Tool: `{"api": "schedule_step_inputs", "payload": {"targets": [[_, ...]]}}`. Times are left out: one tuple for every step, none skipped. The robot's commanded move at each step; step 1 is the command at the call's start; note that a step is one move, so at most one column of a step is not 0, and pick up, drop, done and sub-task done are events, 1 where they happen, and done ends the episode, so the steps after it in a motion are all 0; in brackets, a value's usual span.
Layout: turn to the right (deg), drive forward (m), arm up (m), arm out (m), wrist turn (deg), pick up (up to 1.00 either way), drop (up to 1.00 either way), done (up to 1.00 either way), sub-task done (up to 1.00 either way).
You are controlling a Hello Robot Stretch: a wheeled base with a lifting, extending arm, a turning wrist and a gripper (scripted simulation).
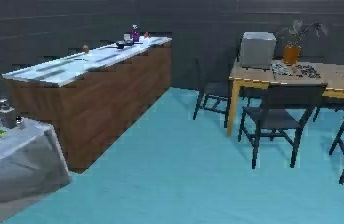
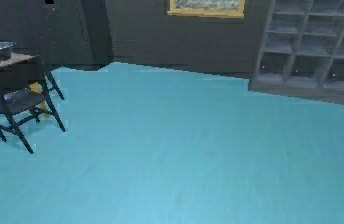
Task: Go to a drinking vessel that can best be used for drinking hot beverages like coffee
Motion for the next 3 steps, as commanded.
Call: {"api": "schedule_step_inputs", "payload": {"targets": [[0.0, 1.00, 0.00, 0.00, 0.0, 0.00, 0.00, 0.00, 0.00], [0.0, 1.00, 0.00, 0.00, 0.0, 0.00, 0.00, 0.00, 0.00], [-3.0, 0.00, 0.00, 0.00, 0.0, 0.00, 0.00, 0.00, 0.00]]}}
